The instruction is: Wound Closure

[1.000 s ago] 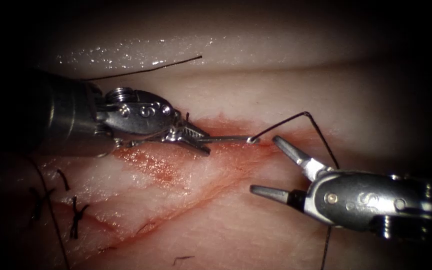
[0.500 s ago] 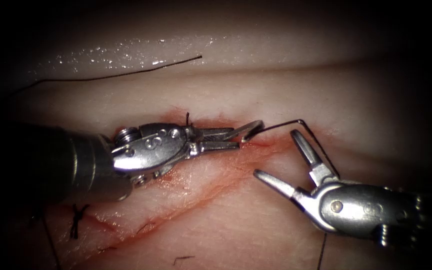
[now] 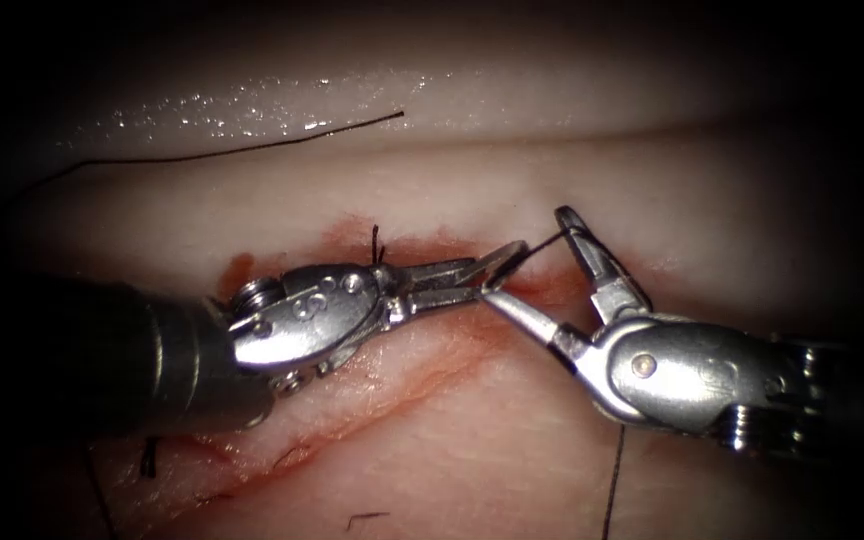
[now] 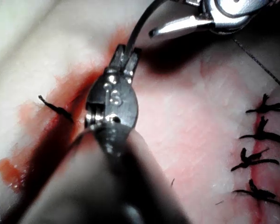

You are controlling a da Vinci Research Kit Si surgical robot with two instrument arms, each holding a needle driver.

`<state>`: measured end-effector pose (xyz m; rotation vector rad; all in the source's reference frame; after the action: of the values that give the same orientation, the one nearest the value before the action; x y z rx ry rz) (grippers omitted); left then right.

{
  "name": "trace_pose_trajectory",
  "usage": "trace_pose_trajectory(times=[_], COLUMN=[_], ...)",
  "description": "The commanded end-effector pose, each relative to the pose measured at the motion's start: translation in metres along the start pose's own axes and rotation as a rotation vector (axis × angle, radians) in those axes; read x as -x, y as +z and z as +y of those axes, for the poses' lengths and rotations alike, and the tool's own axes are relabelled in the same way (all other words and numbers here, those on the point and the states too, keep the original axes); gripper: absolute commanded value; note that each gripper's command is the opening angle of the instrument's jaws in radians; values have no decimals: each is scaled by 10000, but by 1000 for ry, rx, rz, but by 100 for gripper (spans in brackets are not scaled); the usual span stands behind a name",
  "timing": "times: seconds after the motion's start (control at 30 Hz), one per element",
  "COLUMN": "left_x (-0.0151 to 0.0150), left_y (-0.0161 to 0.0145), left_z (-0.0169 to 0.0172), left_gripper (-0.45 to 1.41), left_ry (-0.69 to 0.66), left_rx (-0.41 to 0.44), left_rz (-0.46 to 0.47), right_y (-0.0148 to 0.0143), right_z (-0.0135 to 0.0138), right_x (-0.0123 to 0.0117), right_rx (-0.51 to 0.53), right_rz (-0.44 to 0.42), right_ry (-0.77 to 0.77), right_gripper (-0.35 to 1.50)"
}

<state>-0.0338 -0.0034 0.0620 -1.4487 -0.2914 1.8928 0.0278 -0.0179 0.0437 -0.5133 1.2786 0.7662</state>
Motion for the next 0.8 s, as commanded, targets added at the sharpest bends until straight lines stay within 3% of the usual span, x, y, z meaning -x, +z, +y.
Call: trace_pose_trajectory(times=[0.03, 0.53, 0.63, 0.7, 0.73, 0.8], left_x=[5, 6, 6, 6, 6, 6], left_y=[7, 8, 7, 7, 7, 7], left_z=[-1, 1, 1, 1, 1, 1], left_gripper=[-45, -45, -45, -45, -45, -45], left_ry=[0, -1, -1, -1, -1, -1], left_rx=[0, -15, -16, -16, -17, -17], left_rz=[1, 14, 14, 13, 13, 13], right_y=[9, 16, 13, 12, 11, 6], right_z=[-8, -22, -24, -26, -27, -31], right_x=[1, -1, -1, -1, 0, 3], right_rx=[-2, 24, 26, 28, 27, 25], right_rz=[4, 18, 21, 25, 26, 27], right_ry=[-4, -47, -65, -78, -85, -130], right_gripper=[141, 131, 119, 99, 77, -35])
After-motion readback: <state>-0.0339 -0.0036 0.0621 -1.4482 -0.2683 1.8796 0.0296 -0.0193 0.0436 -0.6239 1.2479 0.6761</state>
